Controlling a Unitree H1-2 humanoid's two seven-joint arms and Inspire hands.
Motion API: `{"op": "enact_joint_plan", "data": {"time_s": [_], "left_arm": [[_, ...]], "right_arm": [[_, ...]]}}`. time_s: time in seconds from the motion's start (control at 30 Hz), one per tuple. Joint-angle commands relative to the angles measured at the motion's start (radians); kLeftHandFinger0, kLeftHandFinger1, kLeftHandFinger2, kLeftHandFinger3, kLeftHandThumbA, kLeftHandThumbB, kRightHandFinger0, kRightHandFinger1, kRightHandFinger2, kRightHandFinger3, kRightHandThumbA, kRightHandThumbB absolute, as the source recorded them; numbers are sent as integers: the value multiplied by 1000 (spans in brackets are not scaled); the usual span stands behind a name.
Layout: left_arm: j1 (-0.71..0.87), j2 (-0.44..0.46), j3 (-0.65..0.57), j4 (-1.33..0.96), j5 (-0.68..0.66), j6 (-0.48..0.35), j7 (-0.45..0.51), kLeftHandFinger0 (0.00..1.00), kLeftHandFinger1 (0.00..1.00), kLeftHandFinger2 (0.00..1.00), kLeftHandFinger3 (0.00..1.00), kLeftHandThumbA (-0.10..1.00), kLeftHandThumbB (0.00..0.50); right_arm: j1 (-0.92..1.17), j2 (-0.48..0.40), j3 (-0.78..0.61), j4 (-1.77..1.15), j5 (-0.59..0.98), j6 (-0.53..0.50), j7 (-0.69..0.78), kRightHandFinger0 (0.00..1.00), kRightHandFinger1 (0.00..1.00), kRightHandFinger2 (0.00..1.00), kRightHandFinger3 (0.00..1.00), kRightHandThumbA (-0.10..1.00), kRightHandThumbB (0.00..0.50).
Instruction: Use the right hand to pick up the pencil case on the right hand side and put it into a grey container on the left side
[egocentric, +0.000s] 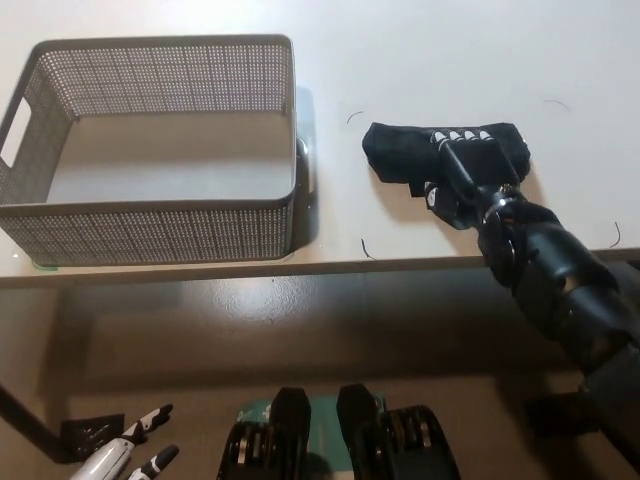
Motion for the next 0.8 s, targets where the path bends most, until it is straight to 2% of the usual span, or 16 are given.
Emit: {"op": "enact_joint_plan", "data": {"time_s": [0.0, 0.03, 0.1, 0.2, 0.23, 0.33, 0.43, 0.5, 0.57, 0.63, 0.77], "left_arm": [[-7, 33, -1, -29, -1, -22, -17, 1000, 1000, 1000, 1000, 1000, 427], [-7, 33, 0, -29, -1, -19, -19, 1000, 1000, 1000, 1000, 1000, 428], [-8, 33, 0, -23, 2, -22, -16, 1000, 1000, 1000, 1000, 1000, 429], [-5, 33, 4, -19, -1, -18, -15, 1000, 1000, 1000, 1000, 1000, 440], [-5, 32, 2, -19, 4, -18, -14, 1000, 1000, 1000, 1000, 1000, 445], [-5, 31, 2, -16, 6, -14, -15, 1000, 1000, 1000, 1000, 1000, 450], [-2, 30, 3, -14, 5, -17, -15, 1000, 1000, 1000, 1000, 1000, 442], [-1, 28, 2, -14, 5, -11, -17, 1000, 1000, 1000, 1000, 1000, 441], [1, 29, 2, -13, 2, -8, -22, 1000, 1000, 1000, 1000, 1000, 441], [3, 27, 2, -14, -2, -5, -23, 1000, 1000, 1000, 1000, 1000, 436], [7, 28, -1, -5, 5, -8, -24, 1000, 1000, 1000, 1000, 1000, 439]], "right_arm": [[18, 15, -18, 4, 21, -137, -109, 0, 351, 798, 800, -100, 146], [16, 11, -24, -1, 25, -154, -119, 0, 352, 798, 807, -100, 133], [9, 2, -52, -19, 46, -195, -137, 0, 361, 828, 861, -100, 141], [-4, -4, -83, -61, 59, -207, -159, 0, 387, 776, 889, -100, 123], [-10, -13, -104, -101, 69, -219, -177, 0, 387, 780, 863, -100, 161], [-15, -27, -131, -160, 66, -236, -188, 0, 369, 769, 865, -100, 146], [-15, -37, -164, -234, 67, -249, -201, 0, 351, 743, 827, -100, 162], [-13, -50, -194, -316, 75, -258, -180, 0, 339, 710, 788, -100, 146], [-5, -60, -221, -432, 85, -213, -127, 0, 350, 709, 781, -100, 130], [-1, -64, -235, -490, 80, -215, -125, 0, 330, 694, 776, -100, 146], [16, -69, -254, -643, 83, -180, -56, 0, 305, 672, 751, -100, 135]]}}
